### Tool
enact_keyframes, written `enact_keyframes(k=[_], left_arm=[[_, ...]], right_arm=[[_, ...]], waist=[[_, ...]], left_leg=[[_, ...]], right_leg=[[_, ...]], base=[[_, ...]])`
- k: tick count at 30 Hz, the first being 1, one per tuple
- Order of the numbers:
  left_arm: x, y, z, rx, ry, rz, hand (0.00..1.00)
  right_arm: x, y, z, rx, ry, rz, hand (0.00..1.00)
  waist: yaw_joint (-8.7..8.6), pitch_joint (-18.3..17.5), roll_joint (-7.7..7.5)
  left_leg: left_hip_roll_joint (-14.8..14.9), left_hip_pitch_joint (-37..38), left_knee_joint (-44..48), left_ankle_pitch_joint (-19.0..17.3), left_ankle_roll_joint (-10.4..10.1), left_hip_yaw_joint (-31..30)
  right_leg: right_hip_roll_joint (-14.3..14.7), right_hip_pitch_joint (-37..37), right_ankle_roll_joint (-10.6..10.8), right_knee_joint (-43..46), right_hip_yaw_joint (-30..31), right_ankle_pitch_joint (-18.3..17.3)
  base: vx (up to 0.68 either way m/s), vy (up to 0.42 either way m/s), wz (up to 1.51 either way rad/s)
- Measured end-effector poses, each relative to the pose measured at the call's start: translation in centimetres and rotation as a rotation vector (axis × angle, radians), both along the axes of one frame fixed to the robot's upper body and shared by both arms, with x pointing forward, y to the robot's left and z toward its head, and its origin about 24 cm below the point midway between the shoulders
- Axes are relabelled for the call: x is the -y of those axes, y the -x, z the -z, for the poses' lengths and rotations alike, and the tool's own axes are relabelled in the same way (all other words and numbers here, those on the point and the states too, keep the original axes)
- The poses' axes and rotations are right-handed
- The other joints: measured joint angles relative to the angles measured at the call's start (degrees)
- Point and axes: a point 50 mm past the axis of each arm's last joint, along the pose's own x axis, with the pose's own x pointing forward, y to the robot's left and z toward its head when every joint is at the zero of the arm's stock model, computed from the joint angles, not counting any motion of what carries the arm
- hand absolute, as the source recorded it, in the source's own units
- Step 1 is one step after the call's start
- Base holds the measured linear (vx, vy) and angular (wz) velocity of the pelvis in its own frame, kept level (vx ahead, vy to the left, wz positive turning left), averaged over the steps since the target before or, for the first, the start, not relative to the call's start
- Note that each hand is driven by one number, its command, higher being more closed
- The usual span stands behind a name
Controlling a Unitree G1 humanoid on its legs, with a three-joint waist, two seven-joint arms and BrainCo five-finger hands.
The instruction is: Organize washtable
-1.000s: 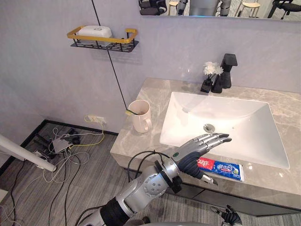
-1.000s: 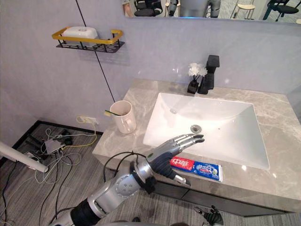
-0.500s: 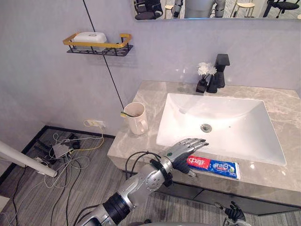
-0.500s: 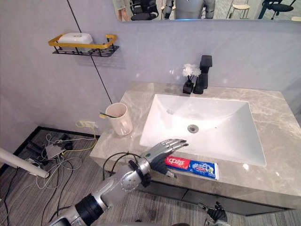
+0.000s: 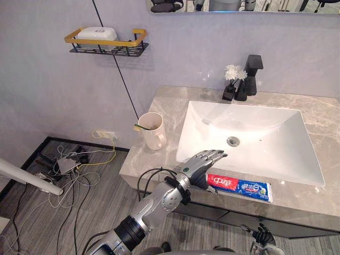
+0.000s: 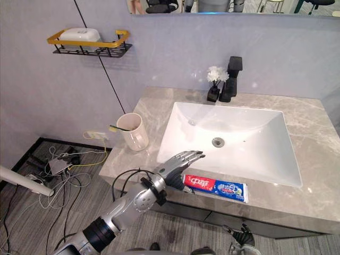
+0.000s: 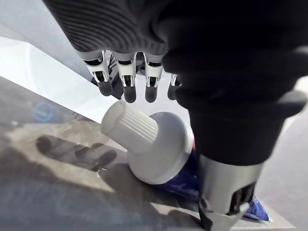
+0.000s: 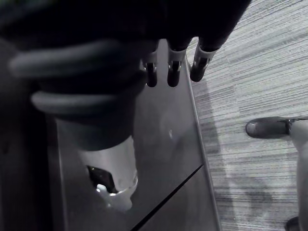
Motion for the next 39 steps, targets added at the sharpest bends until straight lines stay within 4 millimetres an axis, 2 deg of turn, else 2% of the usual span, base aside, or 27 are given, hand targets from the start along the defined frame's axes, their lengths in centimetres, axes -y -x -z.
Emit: enact_keyframes(k=[5, 13, 18, 19, 25, 32, 36, 39], left_arm=[[-0.7, -0.6, -0.2, 0.013, -0.002, -0.037, 0.00], [-0.9, -0.7, -0.2, 0.020, -0.014, -0.044, 0.00], [-1.4, -1.6, 0.1, 0.048, -0.116, -0.029, 0.00], [-1.4, -1.7, 0.3, 0.055, -0.160, -0.016, 1.00], [-1.4, -1.2, 1.0, 0.043, -0.239, 0.060, 1.00], [-0.8, -1.9, -0.2, 0.087, -0.229, 0.058, 1.00], [-0.8, -2.7, -1.0, 0.120, -0.238, 0.053, 1.00], [-0.8, -2.8, -1.2, 0.126, -0.236, 0.055, 1.00]], right_arm=[[0.0, -0.1, 0.0, -0.002, 0.003, -0.009, 0.00], [-0.1, 0.0, 0.0, -0.006, 0.000, -0.012, 0.00], [-0.2, -0.3, 0.0, -0.011, -0.007, -0.017, 0.00], [-0.2, -0.4, 0.0, -0.009, -0.007, -0.019, 0.00], [0.4, -0.8, -0.2, -0.011, 0.008, -0.037, 0.00], [0.9, -1.7, -0.7, 0.010, 0.018, -0.066, 0.00], [1.1, -2.2, -0.9, 0.022, 0.027, -0.072, 0.00], [1.2, -2.1, -0.9, 0.019, 0.028, -0.071, 0.00]], waist=[[-1.00, 0.24, 0.07], [-1.02, 0.55, 0.08], [-1.04, 1.37, 0.22], [-1.08, 1.71, 0.31], [-1.15, 1.96, 0.68], [-1.26, 2.46, 1.53], [-2.75, 2.76, 2.61], [-2.87, 2.82, 2.62]], left_leg=[[0.08, 0.06, -0.14, -0.01, -0.01, 0.21], [0.11, 0.76, -1.14, 0.08, -0.14, 0.62], [0.16, 0.90, -1.16, 0.08, -0.14, 0.90], [0.17, 0.92, -1.16, 0.08, -0.15, 1.00], [0.14, 1.07, -1.21, 0.07, -0.16, 1.74], [0.43, 1.12, -1.16, 0.05, -0.20, 1.79], [0.70, 0.94, -1.54, 0.05, -0.20, 2.10], [0.85, 0.95, -1.75, 0.03, -0.21, 2.34]], right_leg=[[0.02, -0.07, 0.00, -0.03, 0.15, 0.00], [0.06, -0.11, 0.00, -0.05, 0.60, 0.00], [0.06, -0.14, 0.01, -0.05, 0.91, 0.00], [0.06, -0.16, 0.02, -0.05, 1.00, 0.00], [-0.02, -0.28, 0.03, 0.01, 1.46, 0.01], [0.00, -0.27, 0.01, -0.05, 1.61, 0.01], [0.24, -0.93, 0.00, -0.01, 1.99, -0.01], [0.39, -1.16, 0.00, 0.13, 2.21, -0.01]], base=[[0.00, 0.000, 0.00], [0.00, 0.012, -0.03], [0.00, 0.014, -0.03], [0.00, 0.000, 0.00], [0.01, 0.012, -0.03], [0.00, 0.000, 0.00], [0.01, 0.007, -0.05], [0.03, 0.007, -0.05]])
